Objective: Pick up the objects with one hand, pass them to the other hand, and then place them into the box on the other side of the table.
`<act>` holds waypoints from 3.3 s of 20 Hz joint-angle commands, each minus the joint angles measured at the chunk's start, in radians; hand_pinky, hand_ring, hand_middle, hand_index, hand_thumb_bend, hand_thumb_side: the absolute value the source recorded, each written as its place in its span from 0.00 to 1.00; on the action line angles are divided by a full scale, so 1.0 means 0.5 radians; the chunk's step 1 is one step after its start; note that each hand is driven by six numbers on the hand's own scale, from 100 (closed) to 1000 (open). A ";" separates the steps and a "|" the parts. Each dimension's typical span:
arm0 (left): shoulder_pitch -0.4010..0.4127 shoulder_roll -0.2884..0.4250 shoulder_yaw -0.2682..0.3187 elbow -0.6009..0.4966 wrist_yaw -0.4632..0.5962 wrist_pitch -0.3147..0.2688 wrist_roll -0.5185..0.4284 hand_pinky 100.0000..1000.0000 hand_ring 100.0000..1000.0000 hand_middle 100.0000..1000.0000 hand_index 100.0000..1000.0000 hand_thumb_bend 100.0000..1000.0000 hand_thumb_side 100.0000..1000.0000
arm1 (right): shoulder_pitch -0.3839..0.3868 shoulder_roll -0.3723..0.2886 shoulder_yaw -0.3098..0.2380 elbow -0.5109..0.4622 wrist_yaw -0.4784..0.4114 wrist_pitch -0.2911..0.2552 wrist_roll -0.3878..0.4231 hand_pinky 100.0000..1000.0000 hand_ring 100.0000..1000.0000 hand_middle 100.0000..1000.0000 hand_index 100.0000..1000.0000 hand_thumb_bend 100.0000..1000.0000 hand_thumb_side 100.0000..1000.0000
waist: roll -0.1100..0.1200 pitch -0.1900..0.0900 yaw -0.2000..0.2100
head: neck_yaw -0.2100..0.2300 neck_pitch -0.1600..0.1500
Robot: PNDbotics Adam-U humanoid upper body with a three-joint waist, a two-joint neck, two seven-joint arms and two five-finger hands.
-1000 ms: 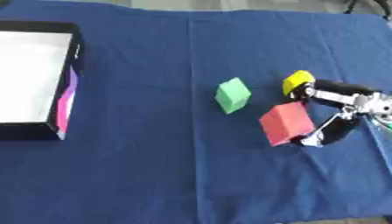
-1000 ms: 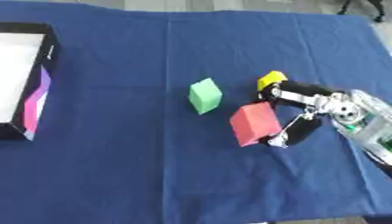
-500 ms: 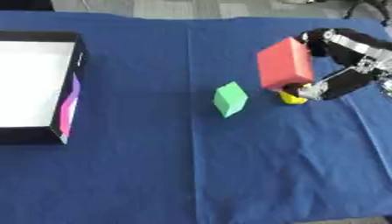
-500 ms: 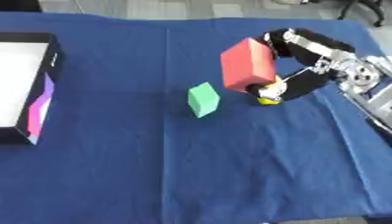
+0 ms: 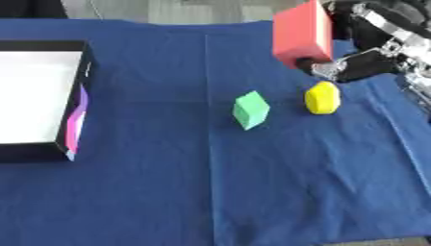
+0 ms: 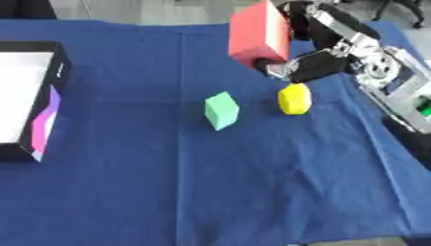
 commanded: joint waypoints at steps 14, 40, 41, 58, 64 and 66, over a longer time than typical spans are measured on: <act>-0.444 -0.113 -0.398 0.096 -0.479 0.024 -0.607 1.00 1.00 0.93 0.75 0.00 0.31 | -0.170 0.141 0.235 -0.024 -0.037 0.080 -0.261 0.61 0.60 0.52 0.61 0.00 0.00 | 0.062 -0.089 0.075 | -0.056 -0.005; -0.675 -0.515 -0.838 0.252 -1.301 -0.075 -1.047 1.00 1.00 0.92 0.85 0.00 0.34 | -0.283 0.282 0.408 -0.024 0.163 0.065 -0.160 0.61 0.59 0.52 0.61 0.00 0.00 | 0.076 -0.066 0.136 | -0.095 -0.005; -0.672 -0.520 -0.838 0.254 -1.329 -0.070 -1.046 1.00 1.00 0.92 0.84 0.00 0.35 | -0.283 0.283 0.408 -0.024 0.166 0.065 -0.157 0.61 0.59 0.52 0.61 0.00 0.00 | 0.076 -0.065 0.135 | -0.094 -0.005; -0.601 -0.470 -0.817 0.073 -1.600 -0.053 -1.048 1.00 1.00 0.91 0.86 0.00 0.39 | -0.272 0.331 0.443 0.019 0.260 0.091 -0.123 0.61 0.59 0.52 0.61 0.00 0.00 | 0.069 -0.037 0.139 | -0.131 -0.005; -0.548 -0.416 -0.793 0.049 -1.573 0.100 -1.005 1.00 1.00 0.92 0.86 0.00 0.43 | -0.264 0.344 0.456 0.031 0.308 0.064 -0.120 0.61 0.59 0.52 0.61 0.00 0.00 | 0.068 -0.035 0.141 | -0.152 -0.005; -0.525 -0.390 -0.780 0.082 -1.563 0.160 -0.990 1.00 1.00 0.92 0.86 0.00 0.47 | -0.261 0.348 0.461 0.035 0.324 0.060 -0.117 0.61 0.59 0.52 0.61 0.00 0.00 | 0.069 -0.034 0.141 | -0.160 -0.005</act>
